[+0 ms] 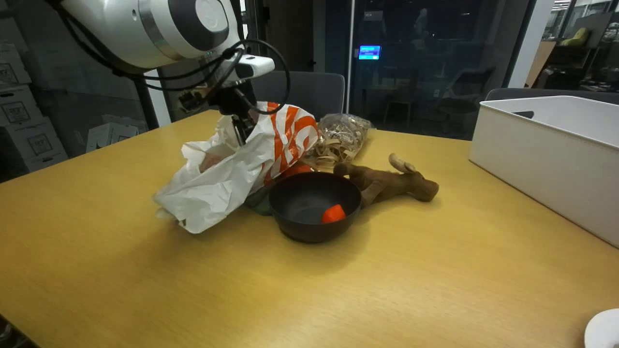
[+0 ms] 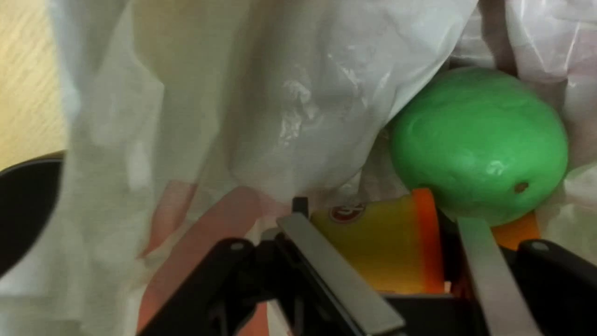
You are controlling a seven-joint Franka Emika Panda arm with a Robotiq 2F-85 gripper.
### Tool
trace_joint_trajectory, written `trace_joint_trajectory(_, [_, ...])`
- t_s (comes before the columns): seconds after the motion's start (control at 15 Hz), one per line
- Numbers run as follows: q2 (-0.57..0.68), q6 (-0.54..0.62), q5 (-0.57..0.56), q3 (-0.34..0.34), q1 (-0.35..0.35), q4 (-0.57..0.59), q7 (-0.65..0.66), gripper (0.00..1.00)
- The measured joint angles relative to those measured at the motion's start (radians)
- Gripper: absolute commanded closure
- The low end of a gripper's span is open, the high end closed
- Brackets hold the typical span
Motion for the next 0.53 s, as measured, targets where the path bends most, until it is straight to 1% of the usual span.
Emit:
trace_joint_trajectory(0.07, [0.015,0.0,-0.001,-0.006,0.002,0.011,0.016,0.1])
trace_joint_trajectory(0.13, [0.026,0.0,-0.001,-0.012,0.004,0.02,0.026,0.01])
trace_joint_trajectory(0.27, [0.029,0.0,0.01,-0.019,0.006,0.029,0.026,0.0])
trace_joint_trajectory(0.4, [0.011,-0.003,0.056,-0.029,0.004,0.029,-0.008,0.0])
trace_joint_trajectory(0.53, [-0.028,-0.016,0.158,-0.037,-0.005,0.021,-0.122,0.0])
